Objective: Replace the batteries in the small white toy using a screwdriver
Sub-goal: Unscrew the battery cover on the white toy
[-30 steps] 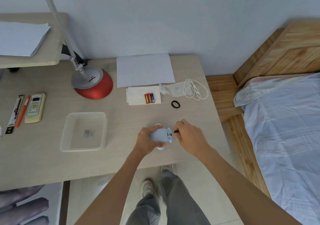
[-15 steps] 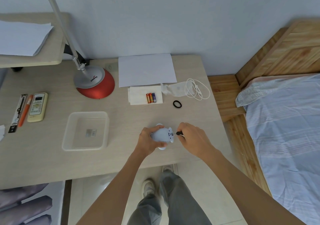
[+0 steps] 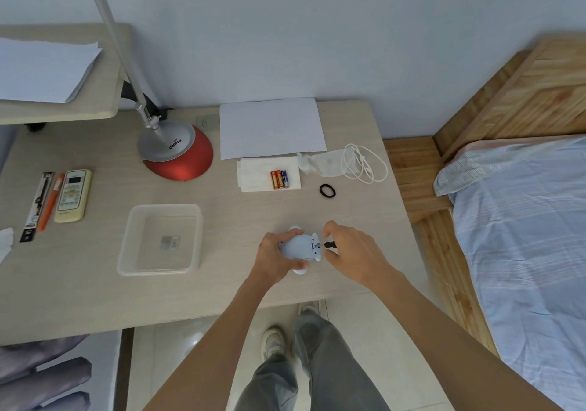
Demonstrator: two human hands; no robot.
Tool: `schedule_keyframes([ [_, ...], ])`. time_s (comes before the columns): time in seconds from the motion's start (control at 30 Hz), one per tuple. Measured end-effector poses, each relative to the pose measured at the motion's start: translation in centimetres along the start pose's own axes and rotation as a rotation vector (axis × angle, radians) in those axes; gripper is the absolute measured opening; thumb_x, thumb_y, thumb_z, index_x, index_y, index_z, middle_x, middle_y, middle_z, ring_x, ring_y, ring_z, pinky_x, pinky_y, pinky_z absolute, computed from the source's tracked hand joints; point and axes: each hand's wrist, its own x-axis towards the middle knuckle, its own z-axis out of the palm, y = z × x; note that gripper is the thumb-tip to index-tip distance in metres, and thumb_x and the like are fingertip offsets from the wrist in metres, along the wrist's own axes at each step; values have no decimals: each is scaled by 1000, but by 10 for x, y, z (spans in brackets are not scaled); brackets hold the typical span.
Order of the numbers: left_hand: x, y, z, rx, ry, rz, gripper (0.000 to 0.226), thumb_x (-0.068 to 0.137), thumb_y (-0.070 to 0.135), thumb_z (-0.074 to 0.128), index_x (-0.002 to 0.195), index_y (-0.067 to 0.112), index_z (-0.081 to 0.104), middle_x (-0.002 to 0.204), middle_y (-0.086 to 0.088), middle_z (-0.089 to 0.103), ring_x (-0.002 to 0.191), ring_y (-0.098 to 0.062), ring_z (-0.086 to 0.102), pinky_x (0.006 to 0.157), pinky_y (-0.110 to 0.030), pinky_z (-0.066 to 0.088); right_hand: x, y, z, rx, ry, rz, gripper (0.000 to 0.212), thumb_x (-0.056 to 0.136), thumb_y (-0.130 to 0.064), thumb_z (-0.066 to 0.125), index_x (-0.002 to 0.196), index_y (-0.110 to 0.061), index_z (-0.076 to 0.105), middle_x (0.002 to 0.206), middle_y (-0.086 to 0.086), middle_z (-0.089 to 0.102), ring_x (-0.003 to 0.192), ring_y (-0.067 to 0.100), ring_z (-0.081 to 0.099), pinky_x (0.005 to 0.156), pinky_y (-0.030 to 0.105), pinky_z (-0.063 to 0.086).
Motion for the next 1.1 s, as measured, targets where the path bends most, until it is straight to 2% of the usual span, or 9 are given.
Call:
schedule_keyframes([
  [0.17, 0, -1, 1, -7, -2, -1, 75, 66, 20, 99, 134, 34, 70, 123, -5, 51, 115, -25, 54, 87, -22, 47, 3, 2, 0, -27, -21, -22, 8, 100, -18, 58, 107, -17, 57, 99, 1, 69, 85, 29, 68, 75, 47, 58],
  [0.27, 1, 0, 0, -10, -6, 2, 75, 65, 20, 99, 132, 36, 70, 123, -6, 51, 116, -26, 55, 92, -28, 52, 7, 1, -1, -25, -30, -20, 6, 99, -20, 58, 103, -15, 59, 94, 2, 69, 82, 29, 67, 74, 47, 58],
  [0.33, 1, -1, -1, 5, -13, 8, 76, 64, 21, 100, 132, 38, 70, 122, -5, 51, 116, -26, 55, 95, -32, 54, 10, 0, -1, -37, -20, -14, 8, 99, -22, 59, 99, -13, 60, 88, 3, 68, 79, 30, 66, 73, 46, 58],
  [0.53, 5, -2, -1, 18, -29, 35, 76, 62, 22, 100, 130, 40, 70, 119, -2, 50, 115, -24, 56, 90, -26, 51, 19, -4, -4, -105, 10, 26, 28, 101, -37, 61, 85, -14, 63, 76, 2, 60, 71, 28, 63, 64, 37, 49],
  [0.67, 3, -3, -3, 7, -31, 33, 76, 64, 22, 100, 129, 44, 67, 119, -4, 50, 114, -24, 54, 90, -26, 49, 22, -2, -12, -107, 17, 55, 32, 99, -44, 64, 77, -21, 58, 74, -2, 61, 70, 24, 62, 65, 34, 49],
  [0.83, 1, -7, -4, 5, -24, 54, 76, 65, 22, 100, 130, 43, 68, 117, -4, 51, 113, -24, 55, 92, -28, 51, 17, 19, -15, 69, 186, 233, 5, 88, -33, 76, 87, -29, 74, 84, -11, 75, 79, 15, 70, 72, 35, 60],
  [0.93, 0, -9, -5, -9, -26, 73, 75, 65, 24, 100, 125, 53, 65, 117, -4, 52, 113, -25, 56, 94, -30, 54, 13, 32, -5, 150, 263, 339, 7, 86, -26, 80, 92, -30, 78, 87, -13, 78, 81, 15, 73, 71, 34, 61],
  [1.0, -1, -10, -5, -19, -26, 81, 75, 65, 23, 99, 120, 59, 62, 116, -4, 52, 112, -24, 56, 92, -25, 52, 11, 39, 6, 175, 277, 412, 9, 87, -24, 80, 92, -30, 80, 87, -12, 79, 81, 16, 73, 68, 31, 58],
  [1.1, 0, -13, -5, -14, -21, 96, 75, 65, 24, 99, 120, 60, 62, 116, -2, 52, 112, -23, 55, 89, -20, 49, 11, 49, 26, 162, 313, 516, 7, 86, -28, 79, 81, -29, 76, 76, -11, 74, 73, 19, 70, 61, 29, 51],
])
